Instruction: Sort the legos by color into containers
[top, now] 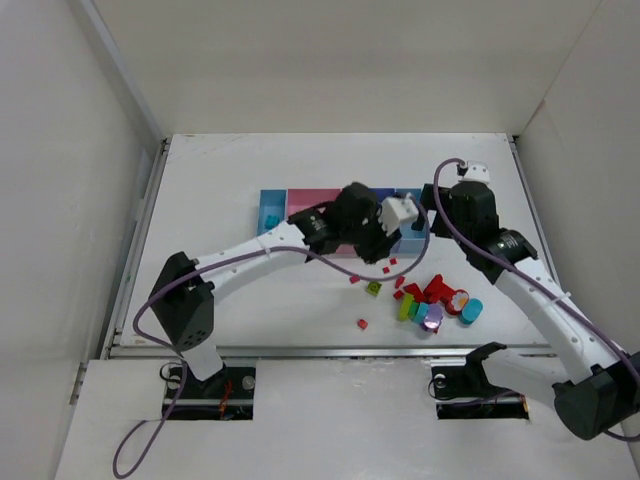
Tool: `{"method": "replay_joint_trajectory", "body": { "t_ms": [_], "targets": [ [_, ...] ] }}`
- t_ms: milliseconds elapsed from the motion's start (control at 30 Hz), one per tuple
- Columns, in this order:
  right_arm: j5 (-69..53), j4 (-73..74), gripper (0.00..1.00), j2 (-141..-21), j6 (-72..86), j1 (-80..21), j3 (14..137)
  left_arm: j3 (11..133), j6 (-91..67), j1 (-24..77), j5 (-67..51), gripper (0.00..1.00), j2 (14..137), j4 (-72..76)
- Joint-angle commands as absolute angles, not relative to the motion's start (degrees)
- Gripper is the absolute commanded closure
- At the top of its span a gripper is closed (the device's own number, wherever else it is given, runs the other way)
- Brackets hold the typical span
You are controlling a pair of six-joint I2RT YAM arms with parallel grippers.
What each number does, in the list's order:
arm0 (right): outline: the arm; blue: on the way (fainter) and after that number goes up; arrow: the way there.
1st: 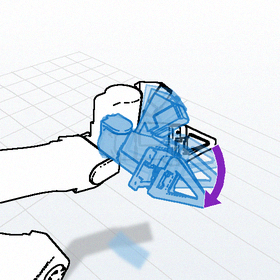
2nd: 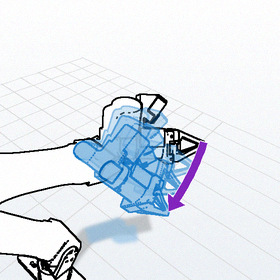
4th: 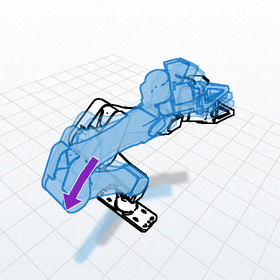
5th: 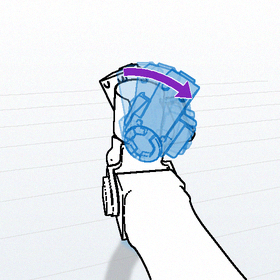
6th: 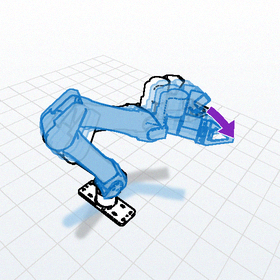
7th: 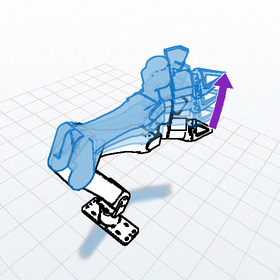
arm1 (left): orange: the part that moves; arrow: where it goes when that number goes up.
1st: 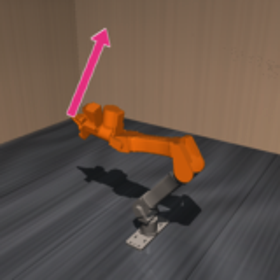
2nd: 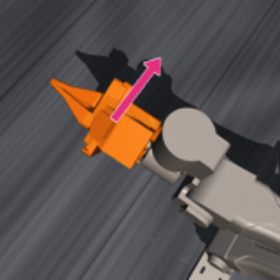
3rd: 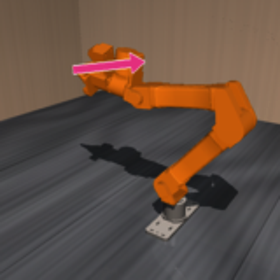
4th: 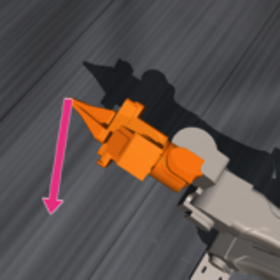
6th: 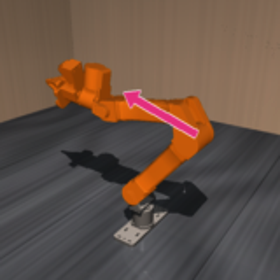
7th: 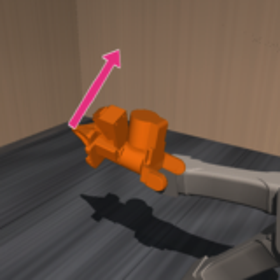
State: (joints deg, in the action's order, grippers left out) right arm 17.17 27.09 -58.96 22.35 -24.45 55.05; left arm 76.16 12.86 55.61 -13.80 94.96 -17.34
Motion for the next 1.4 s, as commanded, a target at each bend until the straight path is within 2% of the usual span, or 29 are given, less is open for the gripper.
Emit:
{"method": "replay_joint_trajectory", "body": {
  "t_ms": [0, 200, 500, 667, 900, 933, 1033, 1100, 1200, 1233, 1367],
  "targets": [
    [18.0, 29.0, 0.00, -61.6, 21.8, -22.3, 60.0, 84.9, 10.7, 51.6, -20.2, 1.00, 97.2, -9.2],
    [22.3, 29.8, 0.00, -62.7, 21.8, -21.0, 62.7, 96.0, 6.9, 47.9, -21.7, 1.00, 109.0, 0.3],
    [28.9, 30.4, 0.00, -58.0, 23.6, -18.5, 60.5, 102.1, -0.5, 45.9, -23.1, 1.00, 120.7, 10.2],
    [28.9, 33.2, 0.00, -58.9, 23.6, -18.5, 59.9, 104.5, -3.8, 45.9, -24.9, 1.00, 123.7, 14.6],
    [27.7, 39.3, 0.00, -61.7, 24.1, -18.5, 58.5, 104.5, -3.3, 45.4, -23.1, 0.98, 126.5, 13.4],
    [27.2, 39.3, 0.00, -61.7, 24.1, -18.5, 58.5, 104.0, -3.3, 45.4, -23.1, 0.94, 126.5, 13.4],
    [27.2, 39.3, 0.00, -61.1, 24.6, -18.5, 58.0, 103.4, -3.3, 45.4, -24.2, 0.67, 127.1, 13.4],
    [27.2, 39.8, 0.00, -60.5, 24.6, -18.5, 58.0, 103.4, -3.8, 45.4, -24.8, 0.54, 127.1, 14.0],
    [27.2, 40.4, 0.00, -60.5, 24.6, -18.5, 58.0, 103.4, -3.8, 45.4, -26.2, 0.41, 127.1, 14.5],
    [26.5, 40.4, 0.00, -60.5, 24.6, -18.5, 58.0, 102.9, -3.8, 45.4, -26.9, 0.33, 127.1, 14.5],
    [24.4, 41.7, 0.00, -60.5, 24.6, -18.5, 57.5, 102.9, -4.3, 45.4, -27.5, 0.25, 127.1, 15.1]
  ]
}}
